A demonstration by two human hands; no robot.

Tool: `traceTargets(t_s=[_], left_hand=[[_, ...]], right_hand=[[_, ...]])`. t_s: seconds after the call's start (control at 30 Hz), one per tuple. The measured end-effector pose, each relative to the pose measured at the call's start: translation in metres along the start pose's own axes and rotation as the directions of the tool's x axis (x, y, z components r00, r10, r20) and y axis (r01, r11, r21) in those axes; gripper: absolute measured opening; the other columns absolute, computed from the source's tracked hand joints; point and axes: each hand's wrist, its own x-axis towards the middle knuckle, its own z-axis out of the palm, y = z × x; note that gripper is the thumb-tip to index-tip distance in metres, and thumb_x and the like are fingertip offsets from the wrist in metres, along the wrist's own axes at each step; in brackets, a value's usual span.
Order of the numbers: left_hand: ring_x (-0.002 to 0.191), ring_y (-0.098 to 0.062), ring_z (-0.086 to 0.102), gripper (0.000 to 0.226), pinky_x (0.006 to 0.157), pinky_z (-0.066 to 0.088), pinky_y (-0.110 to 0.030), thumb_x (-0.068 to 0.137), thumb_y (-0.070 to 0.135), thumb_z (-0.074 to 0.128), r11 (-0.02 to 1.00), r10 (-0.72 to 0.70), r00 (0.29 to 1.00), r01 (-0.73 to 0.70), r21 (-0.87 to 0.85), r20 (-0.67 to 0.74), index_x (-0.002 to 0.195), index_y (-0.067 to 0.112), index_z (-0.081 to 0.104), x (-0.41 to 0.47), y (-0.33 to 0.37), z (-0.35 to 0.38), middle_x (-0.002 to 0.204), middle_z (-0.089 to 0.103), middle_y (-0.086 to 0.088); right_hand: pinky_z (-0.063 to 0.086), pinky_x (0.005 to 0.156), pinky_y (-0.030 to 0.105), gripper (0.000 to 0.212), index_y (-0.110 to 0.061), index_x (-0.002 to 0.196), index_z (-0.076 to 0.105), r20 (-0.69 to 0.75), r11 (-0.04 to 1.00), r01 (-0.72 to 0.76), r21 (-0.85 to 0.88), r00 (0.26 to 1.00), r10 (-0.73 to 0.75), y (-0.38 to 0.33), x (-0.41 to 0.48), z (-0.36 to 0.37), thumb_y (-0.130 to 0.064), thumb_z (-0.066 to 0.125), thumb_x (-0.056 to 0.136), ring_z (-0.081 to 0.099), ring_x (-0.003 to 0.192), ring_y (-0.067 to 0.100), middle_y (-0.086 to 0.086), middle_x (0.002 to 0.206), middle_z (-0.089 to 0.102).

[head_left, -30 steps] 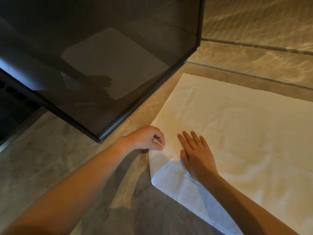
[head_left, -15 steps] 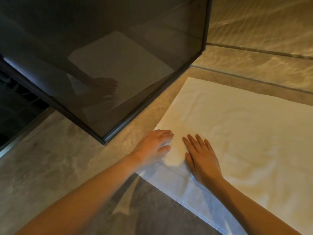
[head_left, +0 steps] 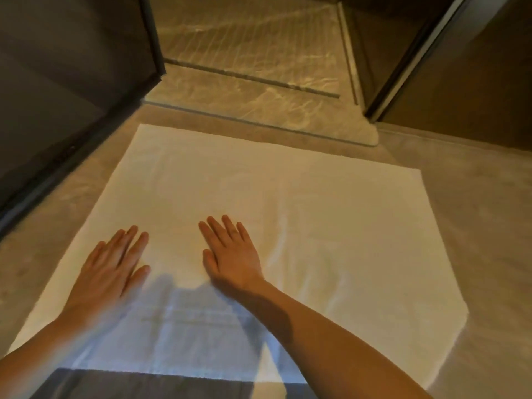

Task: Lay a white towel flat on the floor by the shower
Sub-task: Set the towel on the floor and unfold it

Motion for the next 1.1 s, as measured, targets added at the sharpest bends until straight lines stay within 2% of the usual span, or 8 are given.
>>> traceTargets(t_s=[0.23, 0.33, 0.53, 0.77, 0.83, 0.93, 1.0, 1.1], left_hand=[[0.145, -0.023, 0.019, 0.067, 0.115, -0.006, -0.029, 0.097, 0.054, 0.013, 1.0, 0.008, 1.0, -0.008, 0.029, 0.009, 0.153, 0.018, 0.022, 0.025, 0.029, -0.009, 0.159, 0.023, -0.008], [0.148, -0.018, 0.007, 0.069, 0.118, 0.001, -0.039, 0.096, 0.055, 0.008, 0.996, 0.082, 0.995, -0.08, 0.036, -0.051, 0.153, 0.016, 0.014, 0.045, 0.06, -0.012, 0.161, 0.01, -0.001], [0.146, -0.011, -0.01, 0.074, 0.12, -0.005, -0.034, 0.09, 0.053, -0.002, 0.988, 0.151, 0.988, -0.151, 0.028, 0.019, 0.154, 0.016, 0.003, 0.055, 0.095, -0.002, 0.161, -0.004, 0.002], [0.149, -0.015, -0.004, 0.077, 0.12, -0.002, -0.039, 0.088, 0.054, -0.005, 0.988, 0.13, 0.988, -0.135, 0.068, 0.081, 0.155, 0.018, 0.006, 0.053, 0.097, -0.012, 0.162, 0.001, 0.001], [0.149, -0.018, 0.005, 0.078, 0.119, -0.001, -0.044, 0.087, 0.053, -0.005, 0.98, 0.124, 0.989, -0.134, 0.145, 0.075, 0.154, 0.018, 0.014, 0.053, 0.101, -0.022, 0.162, 0.009, -0.001], [0.147, -0.022, 0.019, 0.074, 0.119, 0.004, -0.047, 0.091, 0.051, 0.006, 0.974, 0.178, 0.984, -0.175, 0.142, -0.01, 0.151, 0.015, 0.028, 0.065, 0.126, -0.047, 0.158, 0.026, -0.004], [0.147, -0.022, 0.02, 0.066, 0.119, 0.005, -0.046, 0.095, 0.048, 0.015, 0.968, 0.241, 0.969, -0.236, 0.081, -0.059, 0.151, 0.017, 0.027, 0.078, 0.159, -0.061, 0.158, 0.028, -0.003], [0.148, -0.02, 0.014, 0.058, 0.12, 0.002, -0.044, 0.1, 0.044, 0.026, 0.927, 0.375, 0.919, -0.376, 0.016, -0.119, 0.153, 0.019, 0.023, 0.094, 0.218, -0.074, 0.159, 0.023, 0.0]], right_hand=[[-0.004, 0.121, 0.038, 0.056, -0.025, 0.155, 0.016, -0.004, 1.0, 0.001, -0.013, 1.0, -0.001, 0.003, -0.004, -0.002, -0.034, 0.031, 0.102, -0.001, 0.15, 0.019, -0.003, 0.162, 0.014], [-0.002, 0.121, 0.037, 0.057, -0.022, 0.155, 0.018, -0.022, 1.0, 0.001, -0.02, 1.0, -0.002, 0.004, -0.004, -0.002, -0.034, 0.032, 0.101, 0.002, 0.15, 0.019, -0.002, 0.162, 0.017], [0.0, 0.122, 0.036, 0.06, -0.02, 0.155, 0.015, -0.102, 0.979, -0.201, 0.023, 0.974, 0.202, 0.003, -0.005, 0.001, -0.036, 0.029, 0.099, 0.002, 0.15, 0.016, -0.001, 0.162, 0.015], [-0.004, 0.121, 0.04, 0.06, -0.019, 0.155, -0.001, 0.086, 0.978, -0.178, -0.104, 0.978, 0.187, 0.001, -0.001, -0.015, -0.039, 0.019, 0.102, -0.009, 0.149, 0.019, -0.001, 0.164, -0.003], [0.002, 0.121, 0.042, 0.057, -0.02, 0.156, 0.006, 0.116, 0.989, -0.13, -0.069, 0.984, 0.138, 0.005, -0.002, -0.037, -0.037, 0.023, 0.103, -0.002, 0.15, 0.021, 0.001, 0.164, 0.003], [0.021, 0.116, 0.042, 0.05, -0.01, 0.149, 0.033, -0.033, 0.996, -0.079, 0.037, 0.996, 0.08, 0.024, -0.011, -0.086, -0.027, 0.037, 0.102, 0.026, 0.143, 0.028, 0.012, 0.154, 0.033], [0.032, 0.11, 0.041, 0.042, -0.004, 0.139, 0.046, -0.161, 0.991, -0.115, 0.07, 0.979, 0.125, 0.047, -0.026, -0.116, -0.021, 0.044, 0.1, 0.043, 0.13, 0.031, 0.015, 0.142, 0.049], [0.037, 0.105, 0.035, 0.037, -0.003, 0.133, 0.052, -0.294, 0.954, -0.291, 0.075, 0.907, 0.3, 0.091, -0.06, -0.142, -0.017, 0.046, 0.098, 0.05, 0.122, 0.03, 0.014, 0.134, 0.055]])
